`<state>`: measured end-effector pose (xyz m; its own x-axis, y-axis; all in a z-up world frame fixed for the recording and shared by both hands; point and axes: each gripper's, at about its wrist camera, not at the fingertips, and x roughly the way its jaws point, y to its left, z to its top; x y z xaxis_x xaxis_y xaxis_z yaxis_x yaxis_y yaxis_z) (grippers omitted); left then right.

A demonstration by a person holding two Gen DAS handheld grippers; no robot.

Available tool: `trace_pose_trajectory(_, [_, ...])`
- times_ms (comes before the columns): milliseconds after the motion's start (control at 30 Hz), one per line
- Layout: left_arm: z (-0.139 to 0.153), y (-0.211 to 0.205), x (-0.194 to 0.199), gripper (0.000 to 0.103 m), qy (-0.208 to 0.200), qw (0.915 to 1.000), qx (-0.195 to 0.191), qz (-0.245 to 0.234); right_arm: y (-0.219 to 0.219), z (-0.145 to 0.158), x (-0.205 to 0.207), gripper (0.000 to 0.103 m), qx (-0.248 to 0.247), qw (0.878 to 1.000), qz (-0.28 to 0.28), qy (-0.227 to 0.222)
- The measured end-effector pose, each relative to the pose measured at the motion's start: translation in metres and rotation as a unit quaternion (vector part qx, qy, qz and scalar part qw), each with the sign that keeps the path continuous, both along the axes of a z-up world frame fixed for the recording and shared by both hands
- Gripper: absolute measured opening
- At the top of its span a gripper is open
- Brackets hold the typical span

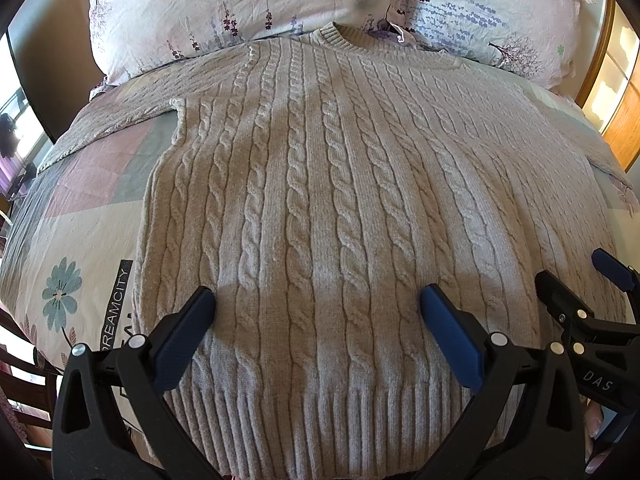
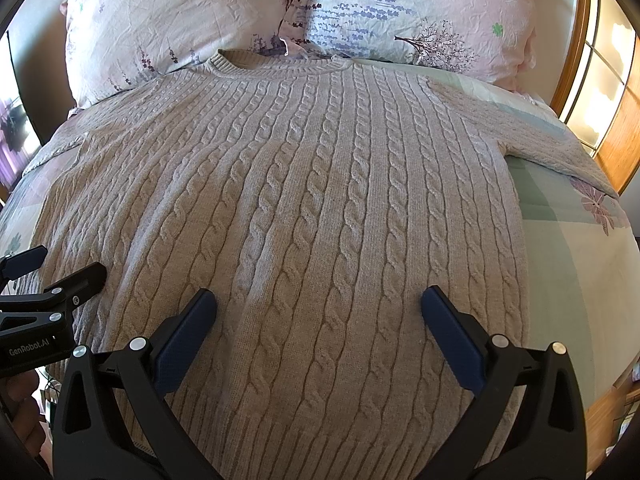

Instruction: Fold small clothes

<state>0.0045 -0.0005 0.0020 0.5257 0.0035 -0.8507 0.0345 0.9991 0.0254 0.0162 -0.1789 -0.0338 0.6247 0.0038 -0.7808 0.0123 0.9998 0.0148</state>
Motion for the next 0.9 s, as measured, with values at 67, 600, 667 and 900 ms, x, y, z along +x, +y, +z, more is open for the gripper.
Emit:
trace_pose_trajectory(67, [0.0,0.0,0.0,0.101,0.0,1.0,0.0,0.0,0.0,0.0,0.0,0.102,0.0,1.0,0.0,0.0])
trace_pose_trajectory(600, [0.003,0.0,0.003,0.101,0.001,1.0,0.0,0.0,0.0,0.0,0.0,0.102,0.0,1.0,0.0,-0.001])
trace_pose_trajectory(667, [0.003,0.0,0.005,0.101,0.002,1.0,0.002,-0.004,0.0,-0.001,-0.002,0.102,0.0,1.0,0.007,-0.009])
trace_pose_trajectory(900, [0.015,0.039,0.027,0.101,-0.001,0.9982,-0.058,-0.014,-0.11,0.048,0.023,0.102,0.081,0.993,-0.053,-0.074])
